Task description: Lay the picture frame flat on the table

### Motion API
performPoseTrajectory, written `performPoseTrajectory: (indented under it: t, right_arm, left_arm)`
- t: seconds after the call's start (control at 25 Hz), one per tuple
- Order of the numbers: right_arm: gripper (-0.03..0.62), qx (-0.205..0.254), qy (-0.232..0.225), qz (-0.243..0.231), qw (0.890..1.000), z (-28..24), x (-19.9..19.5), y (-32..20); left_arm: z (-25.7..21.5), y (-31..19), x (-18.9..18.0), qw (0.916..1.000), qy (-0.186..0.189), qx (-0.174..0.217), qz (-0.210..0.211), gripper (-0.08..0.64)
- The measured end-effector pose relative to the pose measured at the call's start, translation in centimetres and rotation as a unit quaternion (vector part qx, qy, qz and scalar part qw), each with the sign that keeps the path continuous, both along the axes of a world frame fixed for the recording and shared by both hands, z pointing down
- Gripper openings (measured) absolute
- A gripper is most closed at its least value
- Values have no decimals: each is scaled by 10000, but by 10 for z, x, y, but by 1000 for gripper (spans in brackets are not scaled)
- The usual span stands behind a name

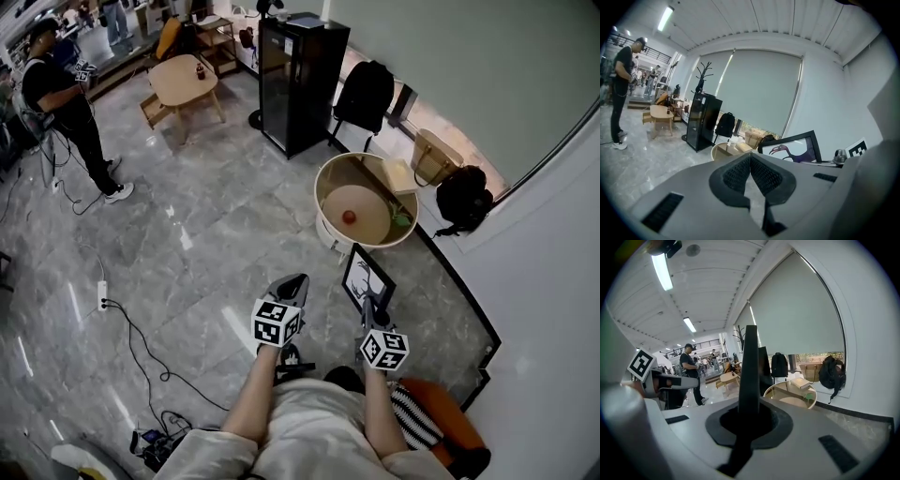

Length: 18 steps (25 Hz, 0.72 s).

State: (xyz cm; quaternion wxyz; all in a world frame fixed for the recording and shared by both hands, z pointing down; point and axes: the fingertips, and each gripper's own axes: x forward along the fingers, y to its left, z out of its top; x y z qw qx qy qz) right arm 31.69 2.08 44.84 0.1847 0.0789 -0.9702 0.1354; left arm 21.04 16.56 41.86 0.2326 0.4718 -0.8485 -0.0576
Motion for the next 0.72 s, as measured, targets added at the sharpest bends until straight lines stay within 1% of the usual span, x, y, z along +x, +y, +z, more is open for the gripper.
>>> performPoseTrajectory:
  t: [0.16,0.24,0.36,0.52,0.72]
  right_arm:
    - [40,-47,85,-53,9999,4,-18,9]
    - [40,-94,61,-69,9999,2,-28,14]
    - [40,-102,30,-214,9997,2,-45,21]
    - [40,-131,57,-410,9991,3,-70,25]
    - [40,-164,64,-594,9981,9,-108,24]
  left_arm:
    - [5,17,-11,9999,82,-8,-68,21]
    - [5,26,-18,9997,141,51,-181,21]
    - [5,33,-27,9991,178,123,-351,21]
    - [6,34,-39,9990,190,89,-400,21]
    - [16,36,-72,9982,272,-28,-530,21]
